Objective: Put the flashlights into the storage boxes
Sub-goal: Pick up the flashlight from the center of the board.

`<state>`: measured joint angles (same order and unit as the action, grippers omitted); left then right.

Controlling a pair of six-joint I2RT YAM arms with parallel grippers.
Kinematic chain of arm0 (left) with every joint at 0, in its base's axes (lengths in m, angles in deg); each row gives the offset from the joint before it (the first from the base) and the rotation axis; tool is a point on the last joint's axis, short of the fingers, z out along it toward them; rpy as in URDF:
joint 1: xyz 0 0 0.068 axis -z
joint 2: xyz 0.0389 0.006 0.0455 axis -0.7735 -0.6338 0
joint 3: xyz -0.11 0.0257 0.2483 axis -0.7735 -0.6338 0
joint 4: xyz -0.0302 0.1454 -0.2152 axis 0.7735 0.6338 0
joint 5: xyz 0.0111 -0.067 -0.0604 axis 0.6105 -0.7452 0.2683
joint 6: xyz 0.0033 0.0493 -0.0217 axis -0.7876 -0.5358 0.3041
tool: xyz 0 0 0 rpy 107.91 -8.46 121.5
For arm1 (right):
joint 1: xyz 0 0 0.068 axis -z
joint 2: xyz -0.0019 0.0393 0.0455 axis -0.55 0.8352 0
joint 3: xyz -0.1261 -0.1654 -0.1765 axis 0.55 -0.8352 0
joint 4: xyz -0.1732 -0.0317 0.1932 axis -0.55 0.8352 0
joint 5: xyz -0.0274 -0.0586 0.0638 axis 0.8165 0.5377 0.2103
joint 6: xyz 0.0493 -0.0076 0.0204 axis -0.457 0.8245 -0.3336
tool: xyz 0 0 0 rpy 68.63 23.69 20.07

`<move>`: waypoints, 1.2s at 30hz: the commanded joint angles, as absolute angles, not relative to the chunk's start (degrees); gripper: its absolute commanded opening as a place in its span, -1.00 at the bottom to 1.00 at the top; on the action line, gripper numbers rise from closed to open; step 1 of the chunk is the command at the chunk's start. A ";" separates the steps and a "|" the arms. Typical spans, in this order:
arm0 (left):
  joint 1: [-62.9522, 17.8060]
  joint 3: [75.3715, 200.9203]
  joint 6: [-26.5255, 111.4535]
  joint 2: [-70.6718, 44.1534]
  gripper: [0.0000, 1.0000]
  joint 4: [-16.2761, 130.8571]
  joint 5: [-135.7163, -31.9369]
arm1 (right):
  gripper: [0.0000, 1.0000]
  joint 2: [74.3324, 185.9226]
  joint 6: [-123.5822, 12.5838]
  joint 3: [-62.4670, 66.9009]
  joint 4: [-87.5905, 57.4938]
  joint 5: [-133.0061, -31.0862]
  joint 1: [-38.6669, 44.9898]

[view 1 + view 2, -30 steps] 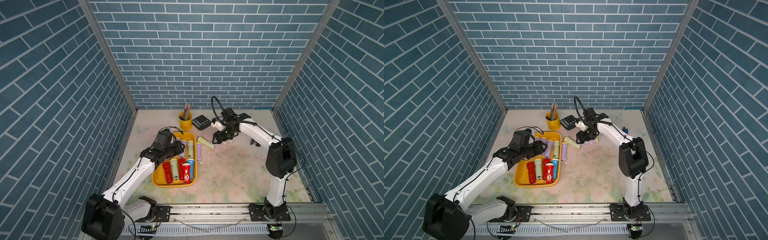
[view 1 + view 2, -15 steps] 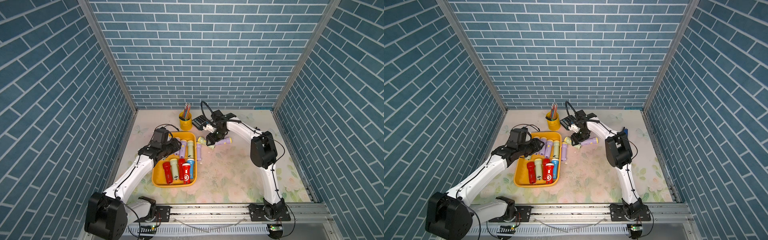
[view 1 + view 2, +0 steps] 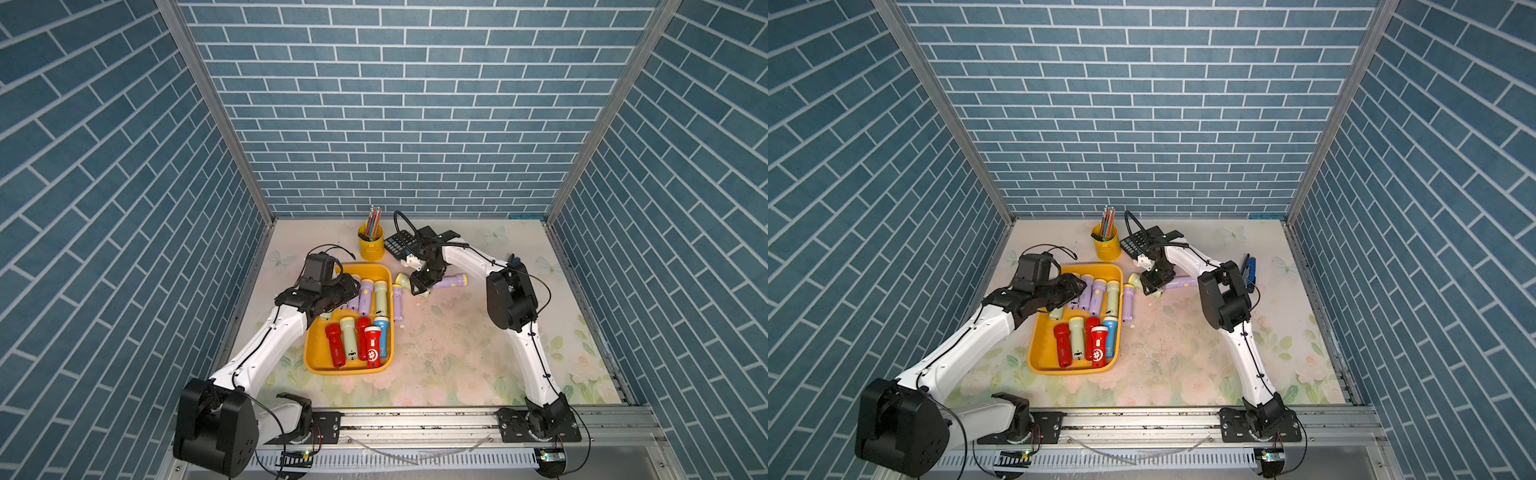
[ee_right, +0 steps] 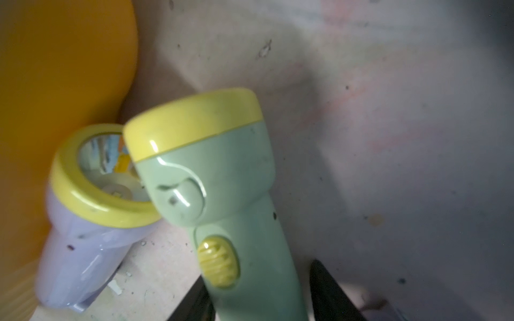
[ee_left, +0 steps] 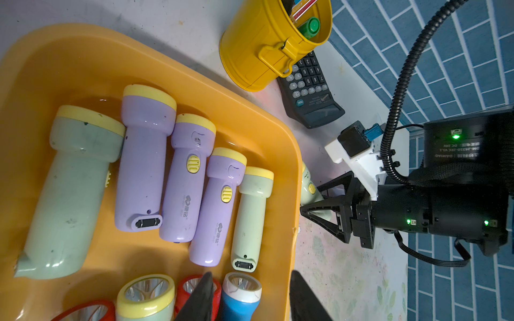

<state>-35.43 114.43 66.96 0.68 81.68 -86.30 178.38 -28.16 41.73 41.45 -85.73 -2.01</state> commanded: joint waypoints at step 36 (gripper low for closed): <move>-23.87 104.39 51.50 5.83 0.02 25.79 -117.13 | -0.37 117.30 -40.30 -18.04 -12.10 -111.75 -1.09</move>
<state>-25.26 104.72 55.35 6.58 33.24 -111.54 120.51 -41.34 -15.60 -2.94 -104.09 -1.27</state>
